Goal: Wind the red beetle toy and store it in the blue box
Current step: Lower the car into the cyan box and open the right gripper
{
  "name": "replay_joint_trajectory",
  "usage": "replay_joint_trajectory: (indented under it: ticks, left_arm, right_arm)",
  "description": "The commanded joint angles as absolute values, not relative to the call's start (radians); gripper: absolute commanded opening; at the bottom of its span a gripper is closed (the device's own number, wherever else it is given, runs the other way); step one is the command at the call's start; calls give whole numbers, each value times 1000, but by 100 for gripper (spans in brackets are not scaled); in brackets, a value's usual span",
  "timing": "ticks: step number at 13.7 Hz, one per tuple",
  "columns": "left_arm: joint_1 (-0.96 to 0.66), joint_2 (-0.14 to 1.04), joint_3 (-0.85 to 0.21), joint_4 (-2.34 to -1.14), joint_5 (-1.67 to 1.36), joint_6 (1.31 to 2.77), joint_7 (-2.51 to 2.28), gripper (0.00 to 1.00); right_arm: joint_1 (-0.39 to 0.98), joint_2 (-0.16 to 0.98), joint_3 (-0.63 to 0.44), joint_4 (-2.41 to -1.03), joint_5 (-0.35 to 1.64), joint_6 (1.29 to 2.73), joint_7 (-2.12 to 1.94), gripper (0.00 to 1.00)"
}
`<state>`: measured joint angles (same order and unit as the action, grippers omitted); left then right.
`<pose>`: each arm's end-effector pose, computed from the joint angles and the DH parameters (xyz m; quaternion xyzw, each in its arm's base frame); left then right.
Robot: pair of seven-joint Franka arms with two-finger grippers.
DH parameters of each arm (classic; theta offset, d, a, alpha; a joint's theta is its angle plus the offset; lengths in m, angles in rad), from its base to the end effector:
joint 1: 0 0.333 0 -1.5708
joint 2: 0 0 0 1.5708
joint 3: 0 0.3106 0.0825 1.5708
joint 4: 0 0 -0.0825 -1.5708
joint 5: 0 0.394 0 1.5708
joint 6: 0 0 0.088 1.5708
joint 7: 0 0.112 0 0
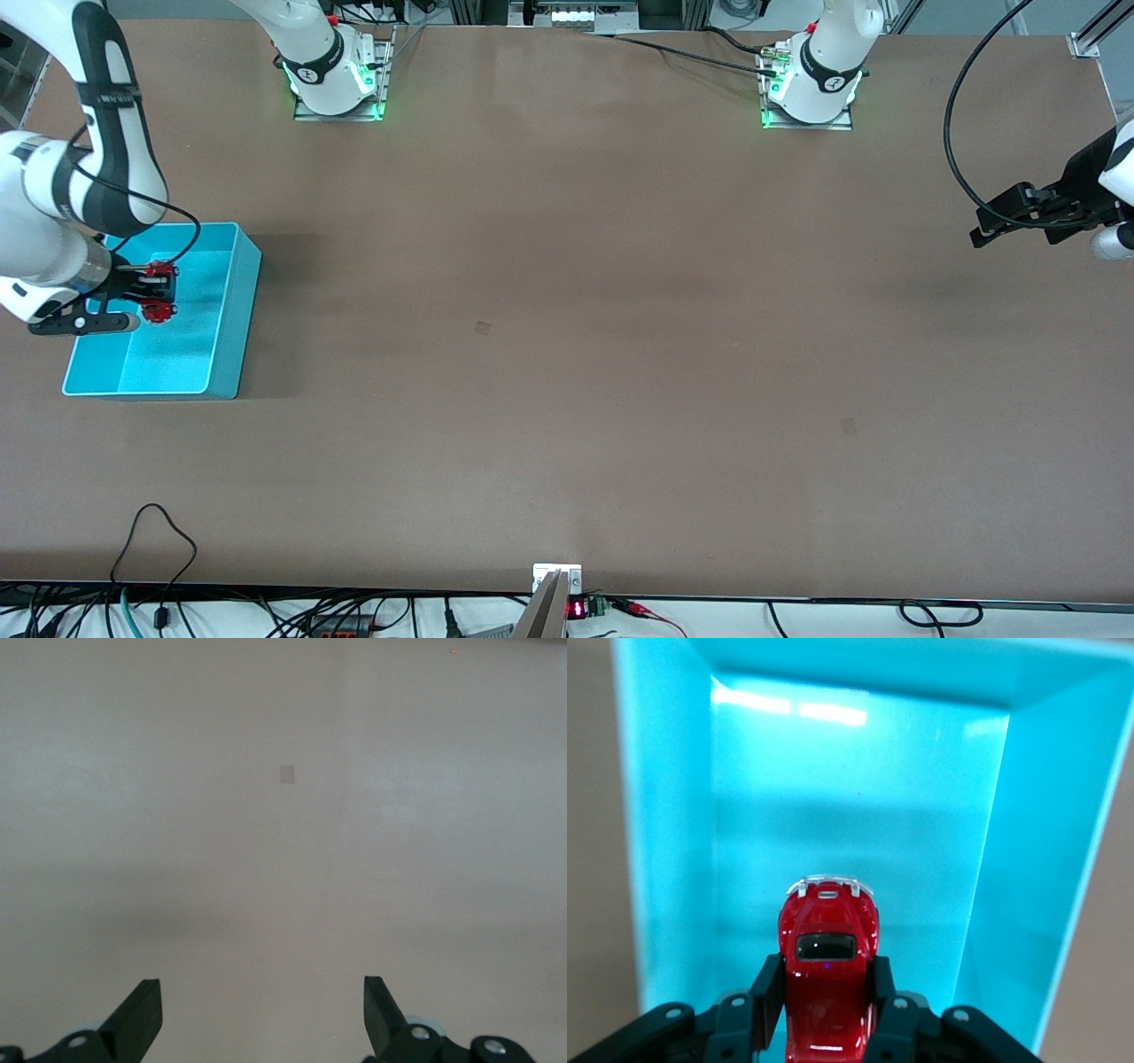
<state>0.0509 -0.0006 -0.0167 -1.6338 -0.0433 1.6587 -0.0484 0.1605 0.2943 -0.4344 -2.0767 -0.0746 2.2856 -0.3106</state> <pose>0.5713 0.0150 0.5918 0.9988 0.0429 0.0126 0.0217 0.5611 -0.1568 0.2778 0.9943 0.0499 -0.0547 0.0762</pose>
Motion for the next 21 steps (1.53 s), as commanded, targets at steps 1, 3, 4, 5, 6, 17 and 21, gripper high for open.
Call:
replay_joint_trajectory:
  ticks: [1, 3, 4, 5, 6, 17, 21]
  left_arm:
    - [52, -12, -17, -1643, -25, 1672, -23, 100]
    - [52, -11, -17, -1643, -25, 1675, -23, 100]
    - [52, -11, -17, -1643, -25, 1674, -23, 100]
    - [52, -11, -17, -1643, -25, 1674, -23, 100]
    - [52, -11, -17, -1643, -25, 1674, -23, 100]
    - [52, -11, -17, -1643, -25, 1675, -23, 100]
    - [52, -11, -17, -1643, -25, 1675, -23, 100]
  right_arm:
    - [137, 296, -428, -2176, -71, 2393, -311, 0]
    - [114, 310, -428, -2209, -69, 2424, -310, 0]
    - [110, 319, -428, -2220, -69, 2440, -310, 0]
    - [107, 330, -428, -2223, -69, 2444, -311, 0]
    - [103, 342, -428, -2221, -69, 2447, -311, 2]
    - [100, 325, -401, -2148, -72, 2403, -313, 100]
    - [95, 281, -364, -1943, -74, 2116, -311, 100]
